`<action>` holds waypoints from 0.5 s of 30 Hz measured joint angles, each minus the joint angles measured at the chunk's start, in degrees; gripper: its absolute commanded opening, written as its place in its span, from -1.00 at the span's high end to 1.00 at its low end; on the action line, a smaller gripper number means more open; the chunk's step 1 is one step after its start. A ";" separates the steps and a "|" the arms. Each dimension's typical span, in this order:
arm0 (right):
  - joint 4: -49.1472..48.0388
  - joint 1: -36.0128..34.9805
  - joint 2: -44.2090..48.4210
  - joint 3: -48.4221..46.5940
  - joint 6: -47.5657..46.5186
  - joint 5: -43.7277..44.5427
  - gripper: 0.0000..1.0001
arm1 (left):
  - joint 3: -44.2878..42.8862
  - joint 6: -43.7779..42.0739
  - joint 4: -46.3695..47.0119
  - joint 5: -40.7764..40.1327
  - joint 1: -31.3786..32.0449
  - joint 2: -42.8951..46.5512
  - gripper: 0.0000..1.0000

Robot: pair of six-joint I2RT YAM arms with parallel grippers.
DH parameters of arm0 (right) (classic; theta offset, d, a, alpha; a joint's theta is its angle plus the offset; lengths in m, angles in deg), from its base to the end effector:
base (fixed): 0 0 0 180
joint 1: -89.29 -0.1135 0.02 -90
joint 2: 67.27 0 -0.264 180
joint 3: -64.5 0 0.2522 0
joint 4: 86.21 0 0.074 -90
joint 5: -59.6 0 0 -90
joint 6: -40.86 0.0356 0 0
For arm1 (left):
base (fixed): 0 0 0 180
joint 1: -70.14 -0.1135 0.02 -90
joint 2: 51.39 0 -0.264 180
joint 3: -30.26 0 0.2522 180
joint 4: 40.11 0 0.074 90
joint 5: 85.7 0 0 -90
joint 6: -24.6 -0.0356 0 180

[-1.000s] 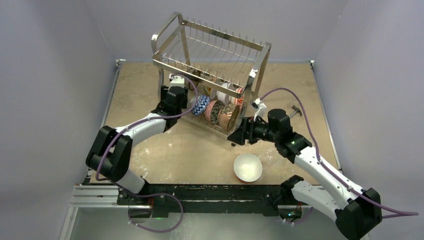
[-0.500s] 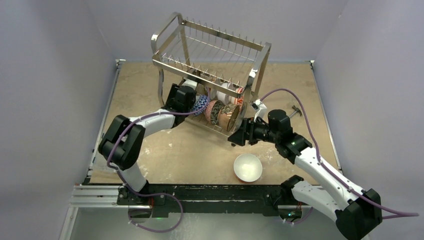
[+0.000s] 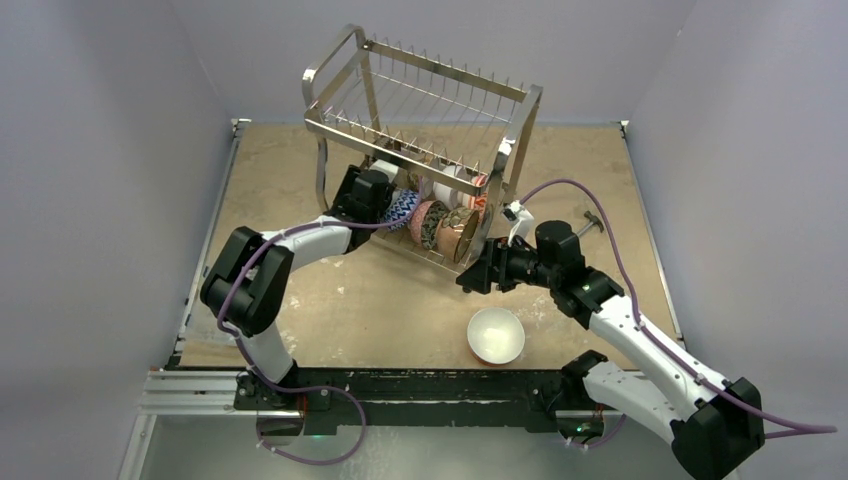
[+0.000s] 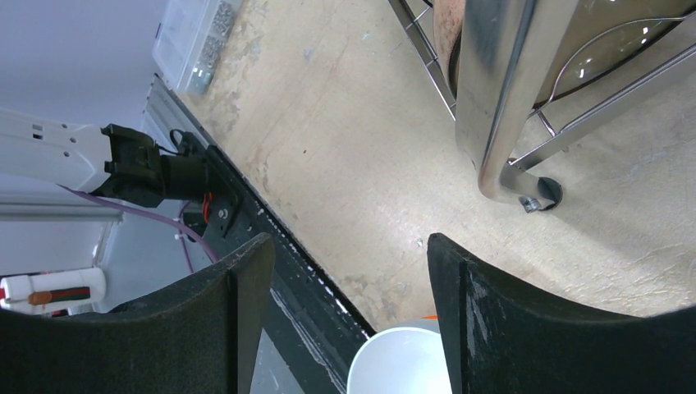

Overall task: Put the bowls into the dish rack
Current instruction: Turn the bowl upside down on the dish rack.

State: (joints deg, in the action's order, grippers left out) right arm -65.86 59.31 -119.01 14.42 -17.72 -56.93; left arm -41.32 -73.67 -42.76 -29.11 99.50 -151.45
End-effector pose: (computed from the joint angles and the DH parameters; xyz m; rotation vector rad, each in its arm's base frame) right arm 0.1711 0.1171 0.2738 -0.3030 2.0736 1.1321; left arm 0.3378 -0.1675 0.1996 0.3260 2.0122 0.3854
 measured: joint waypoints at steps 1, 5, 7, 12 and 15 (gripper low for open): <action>0.00 0.00 0.00 0.00 0.00 0.00 -0.42 | -0.04 -0.26 -0.02 0.15 0.00 -0.04 -0.06; 0.00 0.00 0.00 0.00 0.00 0.00 -0.42 | -0.04 -0.37 -0.02 0.24 -0.02 -0.04 -0.62; 0.00 0.00 0.00 0.00 0.00 0.00 -0.42 | -0.04 -0.35 -0.15 -0.76 -0.28 0.20 -0.66; -0.02 0.00 -0.07 0.00 0.00 0.00 -0.42 | -0.04 0.44 -0.22 -1.84 -0.42 1.20 -0.77; -0.04 0.00 -0.28 0.00 -0.02 0.00 -0.42 | -0.04 1.25 -0.46 -2.60 -0.31 2.27 -0.80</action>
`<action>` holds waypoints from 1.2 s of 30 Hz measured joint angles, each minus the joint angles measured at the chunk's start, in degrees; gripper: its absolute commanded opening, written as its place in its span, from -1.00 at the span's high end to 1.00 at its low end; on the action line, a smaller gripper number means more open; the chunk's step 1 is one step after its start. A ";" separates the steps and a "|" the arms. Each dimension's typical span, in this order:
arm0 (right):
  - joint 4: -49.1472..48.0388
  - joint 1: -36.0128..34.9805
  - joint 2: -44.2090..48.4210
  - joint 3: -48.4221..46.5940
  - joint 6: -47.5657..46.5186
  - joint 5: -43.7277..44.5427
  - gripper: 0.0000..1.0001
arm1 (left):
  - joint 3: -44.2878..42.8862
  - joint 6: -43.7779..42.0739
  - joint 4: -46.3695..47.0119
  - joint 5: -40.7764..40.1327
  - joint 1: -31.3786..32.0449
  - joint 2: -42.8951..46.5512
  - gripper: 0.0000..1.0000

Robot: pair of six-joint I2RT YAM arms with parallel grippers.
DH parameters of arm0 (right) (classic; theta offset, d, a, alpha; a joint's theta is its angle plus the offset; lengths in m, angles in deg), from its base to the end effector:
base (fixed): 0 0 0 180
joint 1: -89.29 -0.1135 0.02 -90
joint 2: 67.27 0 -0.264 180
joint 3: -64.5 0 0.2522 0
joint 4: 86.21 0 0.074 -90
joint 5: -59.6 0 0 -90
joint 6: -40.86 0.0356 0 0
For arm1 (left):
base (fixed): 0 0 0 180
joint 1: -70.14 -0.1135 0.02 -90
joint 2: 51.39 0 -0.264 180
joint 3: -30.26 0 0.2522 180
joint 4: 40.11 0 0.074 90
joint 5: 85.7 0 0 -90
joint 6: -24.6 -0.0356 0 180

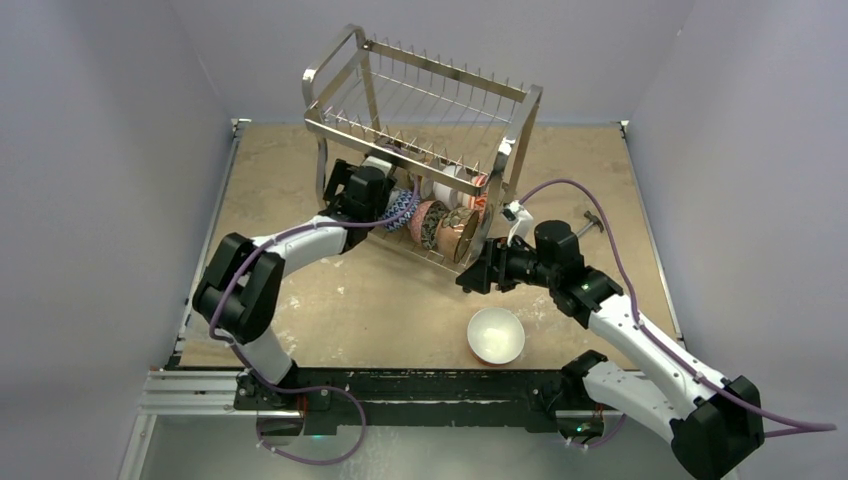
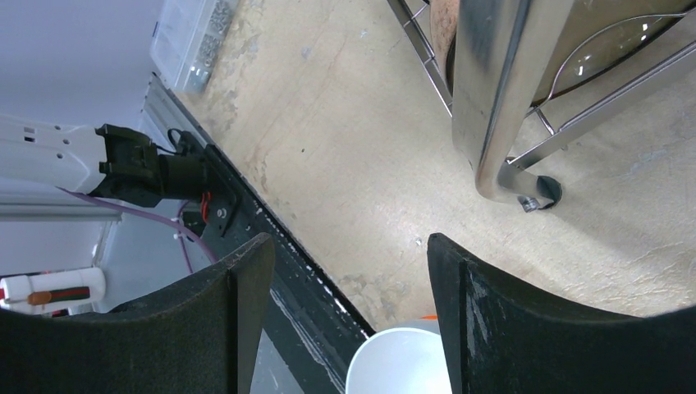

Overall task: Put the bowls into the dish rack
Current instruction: Turn the bowl upside down on the dish rack.

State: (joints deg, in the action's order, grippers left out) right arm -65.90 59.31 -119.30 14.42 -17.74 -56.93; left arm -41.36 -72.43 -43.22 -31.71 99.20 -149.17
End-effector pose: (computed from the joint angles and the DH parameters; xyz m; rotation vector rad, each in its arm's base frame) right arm 0.1719 0.1175 0.2729 -0.3025 2.0781 1.1311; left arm 0.3351 -0.1623 0.2136 0.2529 1.9842 0.4069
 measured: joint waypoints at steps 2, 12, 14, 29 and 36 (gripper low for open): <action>0.04 0.00 -0.22 0.00 0.00 0.02 -0.42 | 0.00 0.59 -0.42 -0.79 0.02 1.20 -0.80; 0.02 0.00 -0.22 0.00 -0.37 0.02 -0.52 | 0.07 4.92 -6.27 -1.92 0.59 10.10 -0.82; 0.00 0.00 -0.22 0.00 -0.42 0.04 -0.53 | 0.42 6.34 -7.91 -1.75 0.61 12.33 -0.82; -0.39 0.00 -0.22 0.00 -0.35 0.07 -0.61 | 11.43 19.63 -20.65 13.60 0.59 29.94 -0.81; 0.52 0.00 -0.20 0.00 -0.31 0.42 -0.60 | 16.39 24.76 -20.92 24.90 0.57 34.80 -0.74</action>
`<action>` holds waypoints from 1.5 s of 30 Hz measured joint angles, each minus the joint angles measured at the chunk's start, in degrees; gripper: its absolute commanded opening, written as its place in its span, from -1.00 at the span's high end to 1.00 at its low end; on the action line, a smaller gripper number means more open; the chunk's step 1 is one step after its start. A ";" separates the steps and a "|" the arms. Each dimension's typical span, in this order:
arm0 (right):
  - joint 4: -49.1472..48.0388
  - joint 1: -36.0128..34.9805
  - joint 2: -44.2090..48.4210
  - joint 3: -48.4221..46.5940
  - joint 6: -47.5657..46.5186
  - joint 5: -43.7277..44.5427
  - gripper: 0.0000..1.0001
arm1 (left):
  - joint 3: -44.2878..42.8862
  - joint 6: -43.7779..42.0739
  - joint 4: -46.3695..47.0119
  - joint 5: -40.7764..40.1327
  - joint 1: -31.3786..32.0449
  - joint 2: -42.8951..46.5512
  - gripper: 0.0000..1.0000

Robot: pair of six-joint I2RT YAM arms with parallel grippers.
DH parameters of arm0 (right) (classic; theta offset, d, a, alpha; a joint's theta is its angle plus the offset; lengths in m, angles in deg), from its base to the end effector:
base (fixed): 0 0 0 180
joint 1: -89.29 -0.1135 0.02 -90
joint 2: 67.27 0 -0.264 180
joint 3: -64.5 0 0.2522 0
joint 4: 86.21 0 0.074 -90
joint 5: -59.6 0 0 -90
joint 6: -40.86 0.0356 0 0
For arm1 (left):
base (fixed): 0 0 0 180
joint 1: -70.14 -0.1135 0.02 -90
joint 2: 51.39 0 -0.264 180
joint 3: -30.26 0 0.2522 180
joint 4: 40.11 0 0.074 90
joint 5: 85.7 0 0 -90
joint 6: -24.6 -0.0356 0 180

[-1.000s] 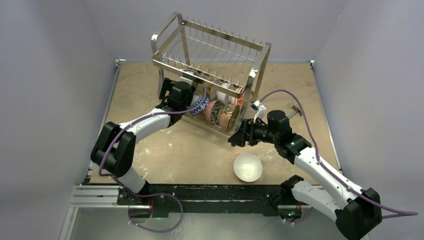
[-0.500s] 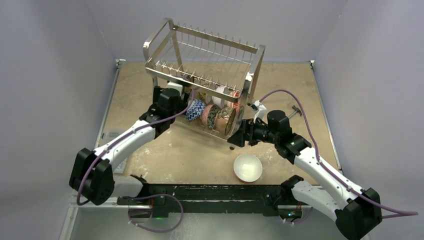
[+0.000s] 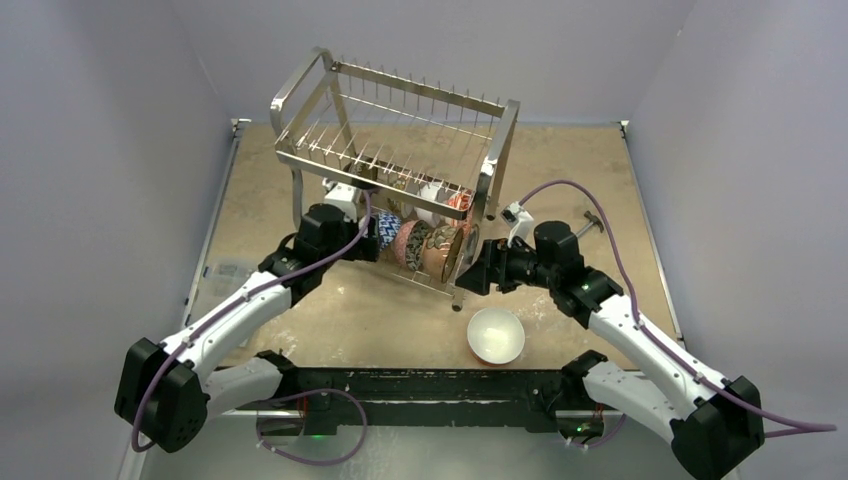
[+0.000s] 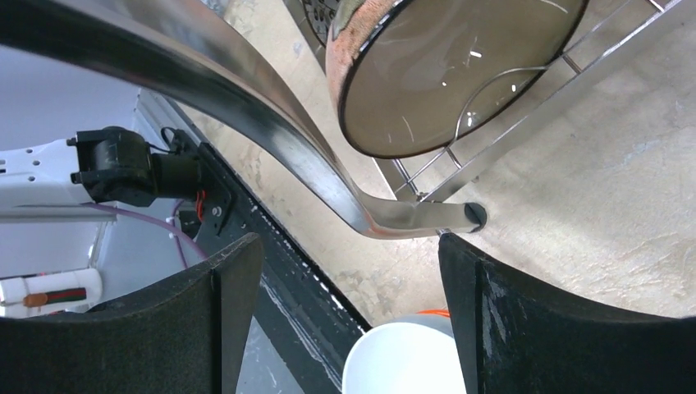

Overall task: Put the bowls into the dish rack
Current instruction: Turn the bowl upside down on the dish rack, then pick up the bowl from the center of the board.

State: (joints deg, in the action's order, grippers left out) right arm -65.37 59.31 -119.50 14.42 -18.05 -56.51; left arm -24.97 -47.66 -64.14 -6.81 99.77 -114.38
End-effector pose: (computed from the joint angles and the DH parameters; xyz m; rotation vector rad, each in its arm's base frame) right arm 0.1722 0.1174 0.2713 -0.3001 2.0896 1.1185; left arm 0.2143 -0.1140 0.2573 0.1056 2.1246 -0.2858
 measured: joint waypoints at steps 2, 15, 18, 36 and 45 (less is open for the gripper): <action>1.18 0.00 0.22 0.00 0.24 0.59 -0.60 | 1.18 1.36 0.96 4.00 -0.02 0.33 -0.71; 15.96 -0.02 9.33 0.02 7.08 9.94 -0.59 | 17.59 11.54 17.20 27.12 0.02 11.32 -0.67; 21.05 -0.02 11.56 0.04 9.62 13.29 -0.57 | 20.31 15.58 19.91 29.03 0.02 15.43 -0.66; 34.49 -0.02 16.96 8.44 15.52 20.06 -0.14 | 27.04 28.63 24.41 33.29 0.52 21.53 -0.64; 33.66 -0.02 15.80 12.31 15.87 17.35 1.00 | 25.38 29.94 28.28 34.01 0.52 18.47 -0.64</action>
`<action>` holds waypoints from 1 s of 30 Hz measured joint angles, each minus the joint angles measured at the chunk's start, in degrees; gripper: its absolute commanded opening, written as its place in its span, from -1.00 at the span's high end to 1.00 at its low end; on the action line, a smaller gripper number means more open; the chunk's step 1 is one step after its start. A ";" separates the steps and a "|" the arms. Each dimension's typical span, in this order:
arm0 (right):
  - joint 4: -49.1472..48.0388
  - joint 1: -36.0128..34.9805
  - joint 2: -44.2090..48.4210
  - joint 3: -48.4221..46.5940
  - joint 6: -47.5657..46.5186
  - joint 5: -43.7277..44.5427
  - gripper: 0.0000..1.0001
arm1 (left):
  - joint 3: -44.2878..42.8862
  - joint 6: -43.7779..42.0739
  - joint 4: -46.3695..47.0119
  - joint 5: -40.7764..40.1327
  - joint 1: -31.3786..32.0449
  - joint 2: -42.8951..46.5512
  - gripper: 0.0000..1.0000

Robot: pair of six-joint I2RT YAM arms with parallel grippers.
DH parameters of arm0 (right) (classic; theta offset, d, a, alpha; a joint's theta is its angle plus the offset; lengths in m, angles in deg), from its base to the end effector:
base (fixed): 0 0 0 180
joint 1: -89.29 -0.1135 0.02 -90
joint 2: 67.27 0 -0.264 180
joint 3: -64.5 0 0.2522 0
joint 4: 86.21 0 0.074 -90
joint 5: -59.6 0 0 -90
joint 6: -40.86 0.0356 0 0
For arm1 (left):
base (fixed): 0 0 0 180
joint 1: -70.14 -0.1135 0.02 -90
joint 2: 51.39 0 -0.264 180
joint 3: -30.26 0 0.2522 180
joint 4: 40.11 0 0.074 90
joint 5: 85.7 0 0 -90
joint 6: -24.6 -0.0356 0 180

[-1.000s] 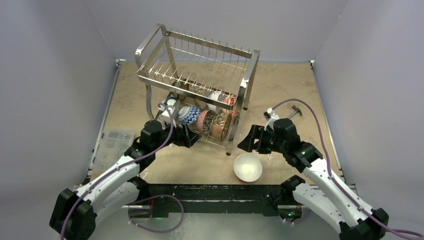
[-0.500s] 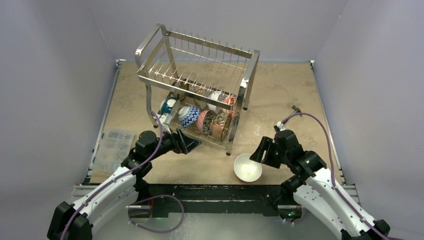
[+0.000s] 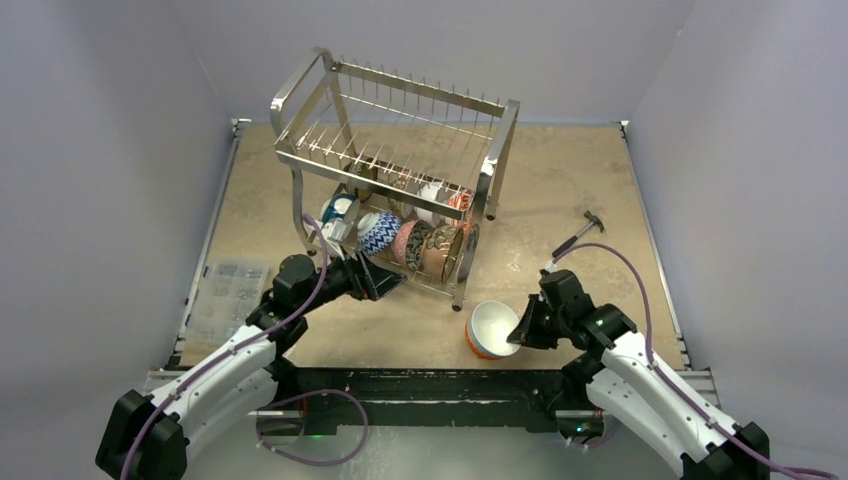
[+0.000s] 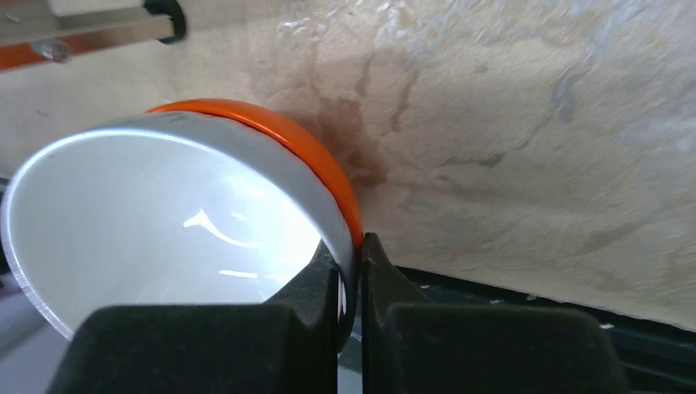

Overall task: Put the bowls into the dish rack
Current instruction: Pick up the bowl from the center of the board.

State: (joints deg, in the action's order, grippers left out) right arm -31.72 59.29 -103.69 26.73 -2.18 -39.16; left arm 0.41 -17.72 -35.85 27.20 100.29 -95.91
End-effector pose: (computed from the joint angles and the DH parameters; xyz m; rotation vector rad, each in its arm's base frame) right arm 0.1057 0.0673 0.1888 0.3229 2.6229 0.7062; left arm 0.1494 -0.1028 0.2154 0.0275 1.9387 -1.3018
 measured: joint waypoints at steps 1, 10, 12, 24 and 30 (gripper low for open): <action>-0.26 0.00 -0.35 0.15 0.48 -0.33 1.00 | -0.09 0.17 0.22 0.04 0.00 -0.09 -0.64; 0.70 0.00 -3.10 -1.62 -0.90 -1.16 1.00 | -0.50 1.36 0.74 0.44 0.04 -1.09 -0.63; 0.70 0.00 -3.61 -3.10 -1.60 -1.62 1.00 | -0.55 1.51 0.74 0.63 0.28 -1.53 -0.63; -5.14 0.00 -11.72 -6.12 -6.01 -2.78 0.33 | -0.55 2.75 0.81 0.87 3.80 -2.43 -0.62; -5.79 0.00 -15.50 -10.19 -8.81 -1.14 0.17 | -0.57 2.64 0.26 0.46 4.00 -2.47 -0.62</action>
State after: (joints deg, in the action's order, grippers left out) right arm -37.51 59.29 -119.19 16.54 -10.99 -40.29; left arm -0.16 -15.08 -35.59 27.66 104.29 -98.38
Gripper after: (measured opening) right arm 0.431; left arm 0.815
